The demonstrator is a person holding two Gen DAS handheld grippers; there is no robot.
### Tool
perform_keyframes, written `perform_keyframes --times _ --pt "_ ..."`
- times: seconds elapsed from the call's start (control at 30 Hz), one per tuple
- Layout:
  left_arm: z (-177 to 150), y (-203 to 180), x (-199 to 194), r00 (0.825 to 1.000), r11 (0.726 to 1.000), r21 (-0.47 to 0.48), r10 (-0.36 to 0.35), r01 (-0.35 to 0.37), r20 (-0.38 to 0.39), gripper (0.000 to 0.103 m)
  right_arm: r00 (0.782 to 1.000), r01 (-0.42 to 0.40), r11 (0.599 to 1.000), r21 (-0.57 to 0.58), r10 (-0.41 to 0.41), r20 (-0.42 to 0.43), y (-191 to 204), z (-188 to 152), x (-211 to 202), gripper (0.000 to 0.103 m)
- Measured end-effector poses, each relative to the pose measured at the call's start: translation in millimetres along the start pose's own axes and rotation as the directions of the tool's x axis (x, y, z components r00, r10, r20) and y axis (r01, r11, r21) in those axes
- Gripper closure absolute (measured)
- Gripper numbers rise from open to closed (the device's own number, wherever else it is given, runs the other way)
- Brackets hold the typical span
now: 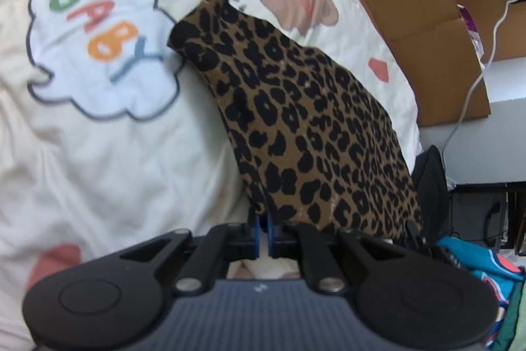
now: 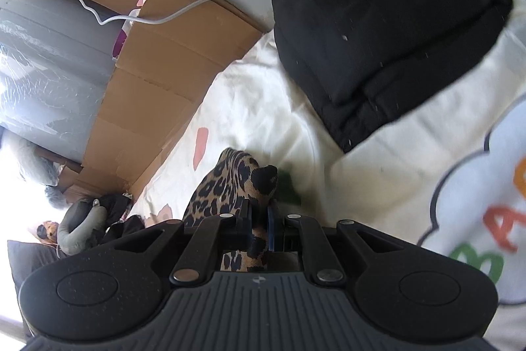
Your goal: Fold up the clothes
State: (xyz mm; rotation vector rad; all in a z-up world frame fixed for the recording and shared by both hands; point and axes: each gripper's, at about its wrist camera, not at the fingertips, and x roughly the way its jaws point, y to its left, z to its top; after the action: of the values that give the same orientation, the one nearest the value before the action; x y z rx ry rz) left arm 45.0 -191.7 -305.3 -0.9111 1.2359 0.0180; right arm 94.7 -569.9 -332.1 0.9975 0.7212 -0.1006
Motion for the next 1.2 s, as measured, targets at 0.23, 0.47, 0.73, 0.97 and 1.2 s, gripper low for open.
perform_keyframes --times 0.23,0.47,0.73,0.97,1.2 --pt "-29.1 -6.8 15.1 0.998 0.999 -0.025 -0.032 0.031 -0.060 0.099 0.999 0.029 0.999 -0.026 -0.029 0.013 -0.7 21.7 1.5 0.096" --pt "-34.4 -8.5 24.1 0.991 1.000 0.022 0.004 -0.001 -0.135 0.098 0.998 0.060 0.997 0.058 -0.061 0.009 -20.2 28.4 9.9 0.093" --pt "-16.4 -11.9 1.8 0.981 0.986 0.146 0.103 -0.078 -0.165 0.093 0.996 0.044 0.992 0.122 -0.053 0.070 -41.0 20.2 -22.3 0.070" --pt "19.0 -50.3 -6.1 0.984 0.947 0.309 0.133 -0.091 -0.120 0.071 0.997 0.009 0.986 0.167 -0.022 0.077 -48.0 -1.2 -41.2 0.066" --pt "43.2 -112.4 14.6 0.980 0.815 0.570 0.183 -0.105 -0.082 0.064 0.999 0.009 0.989 0.148 -0.016 0.050 -41.4 -24.8 -51.8 0.066"
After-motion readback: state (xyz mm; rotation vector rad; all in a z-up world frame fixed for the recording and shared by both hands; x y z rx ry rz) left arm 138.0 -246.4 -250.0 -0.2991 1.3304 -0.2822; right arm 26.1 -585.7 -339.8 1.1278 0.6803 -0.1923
